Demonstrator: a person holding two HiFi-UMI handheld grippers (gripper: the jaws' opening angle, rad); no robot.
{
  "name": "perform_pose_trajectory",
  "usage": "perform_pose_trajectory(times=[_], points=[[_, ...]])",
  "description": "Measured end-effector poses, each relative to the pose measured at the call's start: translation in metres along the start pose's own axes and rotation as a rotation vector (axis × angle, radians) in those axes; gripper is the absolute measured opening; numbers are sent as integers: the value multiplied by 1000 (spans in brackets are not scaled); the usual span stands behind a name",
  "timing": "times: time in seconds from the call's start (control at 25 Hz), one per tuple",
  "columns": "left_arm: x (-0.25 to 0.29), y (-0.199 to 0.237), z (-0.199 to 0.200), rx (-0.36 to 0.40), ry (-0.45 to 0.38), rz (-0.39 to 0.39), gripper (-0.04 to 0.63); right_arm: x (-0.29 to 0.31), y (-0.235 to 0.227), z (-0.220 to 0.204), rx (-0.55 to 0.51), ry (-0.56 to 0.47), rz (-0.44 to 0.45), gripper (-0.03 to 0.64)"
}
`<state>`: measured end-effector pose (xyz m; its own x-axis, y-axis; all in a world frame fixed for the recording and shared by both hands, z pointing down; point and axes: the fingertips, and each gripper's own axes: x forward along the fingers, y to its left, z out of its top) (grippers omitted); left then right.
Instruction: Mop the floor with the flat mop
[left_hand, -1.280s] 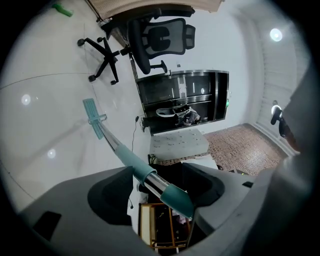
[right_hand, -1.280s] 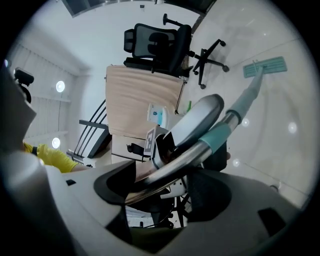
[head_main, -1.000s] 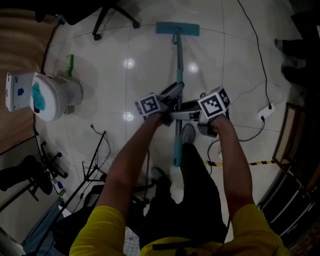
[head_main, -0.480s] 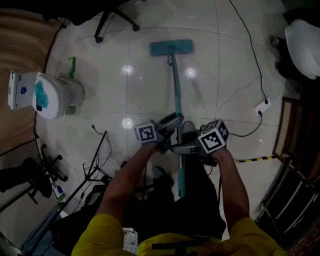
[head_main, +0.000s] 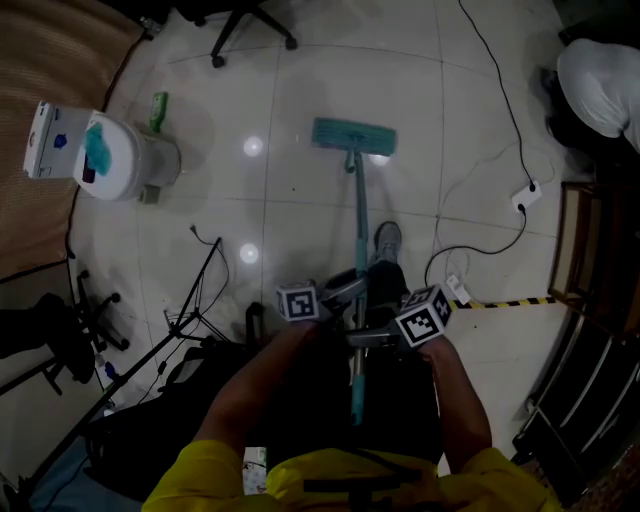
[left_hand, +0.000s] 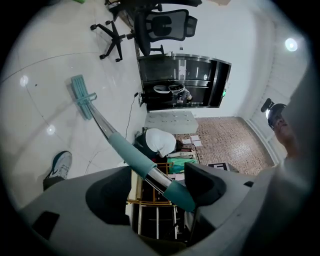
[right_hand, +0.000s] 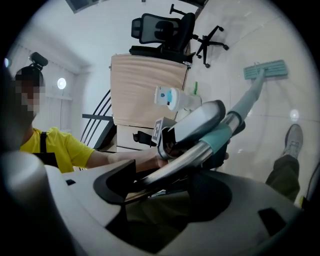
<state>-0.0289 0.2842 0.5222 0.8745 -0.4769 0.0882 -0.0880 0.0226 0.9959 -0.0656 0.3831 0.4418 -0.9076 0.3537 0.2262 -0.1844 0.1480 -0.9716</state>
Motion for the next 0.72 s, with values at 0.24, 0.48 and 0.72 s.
perform_pose_trajectory(times=[0.24, 0.48, 0.72], points=[[-37, -3, -47, -38, -3, 3, 324, 29, 18, -46, 18, -24, 15, 334], [-43, -8, -59, 21, 50, -2, 327, 34, 19, -64, 3, -7, -9, 333], [-40, -10, -60, 22, 45, -19, 327, 30, 23, -62, -20, -5, -12, 334]])
